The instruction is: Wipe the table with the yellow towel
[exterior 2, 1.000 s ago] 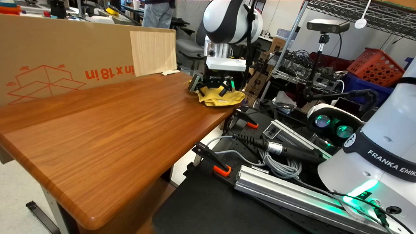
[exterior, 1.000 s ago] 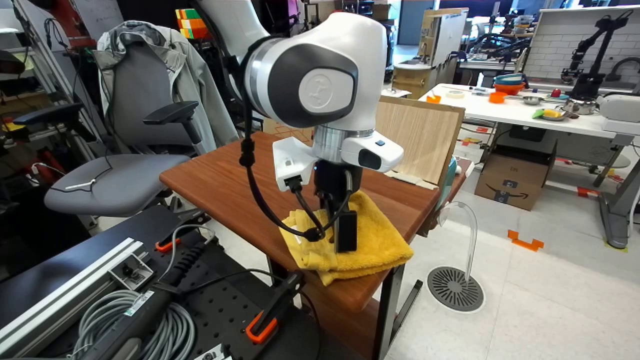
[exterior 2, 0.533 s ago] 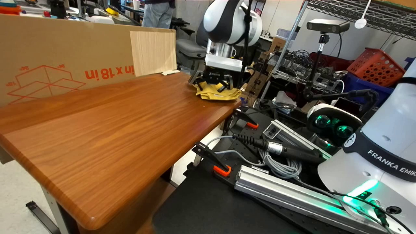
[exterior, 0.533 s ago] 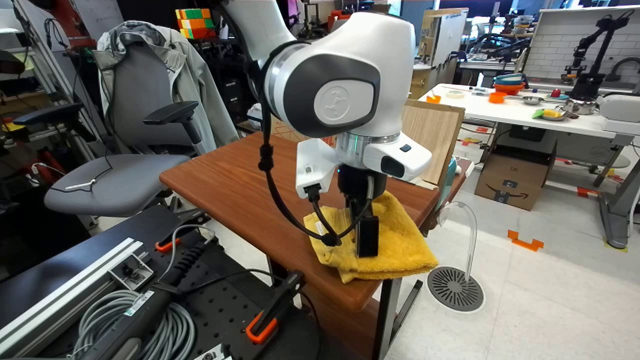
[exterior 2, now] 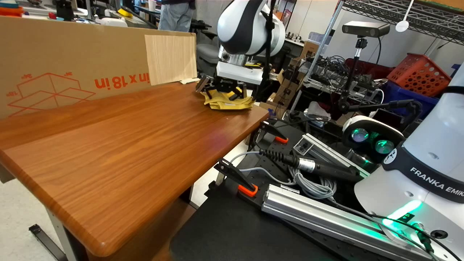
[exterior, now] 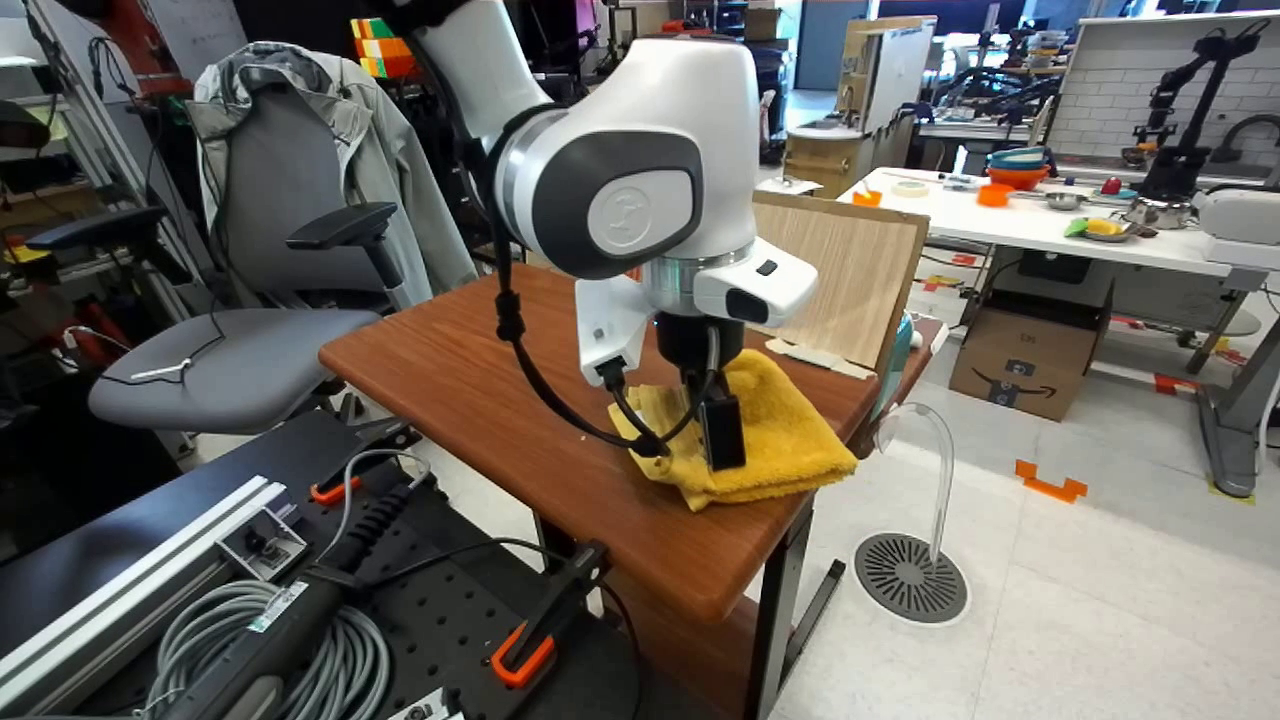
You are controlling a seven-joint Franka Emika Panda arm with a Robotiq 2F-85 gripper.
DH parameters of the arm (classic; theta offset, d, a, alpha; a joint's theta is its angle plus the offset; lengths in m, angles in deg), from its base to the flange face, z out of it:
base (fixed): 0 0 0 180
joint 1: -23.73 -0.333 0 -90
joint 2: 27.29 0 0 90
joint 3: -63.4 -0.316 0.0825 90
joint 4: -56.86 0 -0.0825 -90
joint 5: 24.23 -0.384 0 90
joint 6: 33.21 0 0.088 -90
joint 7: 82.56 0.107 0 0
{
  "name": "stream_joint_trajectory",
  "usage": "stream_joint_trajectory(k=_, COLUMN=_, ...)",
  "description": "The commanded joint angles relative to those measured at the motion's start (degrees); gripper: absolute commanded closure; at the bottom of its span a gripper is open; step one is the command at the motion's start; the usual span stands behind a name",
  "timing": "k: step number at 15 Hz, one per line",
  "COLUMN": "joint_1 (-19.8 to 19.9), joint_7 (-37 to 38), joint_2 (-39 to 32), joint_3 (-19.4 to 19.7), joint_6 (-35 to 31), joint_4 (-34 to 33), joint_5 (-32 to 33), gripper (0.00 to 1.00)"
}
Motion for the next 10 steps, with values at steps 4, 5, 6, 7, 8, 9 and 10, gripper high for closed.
stream_joint_trajectory(k=4, joint_1=-8.62, joint_7=2.82, joint_2=-6.15, joint_3=-5.0, joint_6=-4.35, joint_4=-2.16, joint_5=-1.57, gripper=0.0)
stream_joint_trajectory(k=5, joint_1=-8.45, joint_7=0.75, joint_2=-4.89, joint_3=-7.13, joint_6=-3.65, joint_4=-1.05, joint_5=-1.79, gripper=0.0)
stream_joint_trajectory(k=6, joint_1=-8.67, joint_7=-0.67, joint_2=-4.25, joint_3=-8.59, joint_6=-3.84, joint_4=-0.34, joint_5=-1.69, gripper=0.0)
stream_joint_trajectory(k=7, joint_1=-8.56, joint_7=-2.57, joint_2=-3.33, joint_3=-10.34, joint_6=-3.87, joint_4=0.57, joint_5=-1.5, gripper=0.0)
stream_joint_trajectory(k=8, joint_1=-8.63, joint_7=-3.99, joint_2=-2.91, joint_3=-11.51, joint_6=-3.12, joint_4=0.73, joint_5=-1.16, gripper=0.0)
stream_joint_trajectory(k=9, joint_1=-10.69, joint_7=-3.65, joint_2=-1.89, joint_3=-9.95, joint_6=-0.69, joint_4=0.76, joint_5=0.81, gripper=0.0)
stream_joint_trajectory(k=10, joint_1=-9.48, joint_7=-2.55, joint_2=0.07, joint_3=-9.03, joint_6=-1.09, joint_4=-0.41, joint_5=-0.45, gripper=0.0)
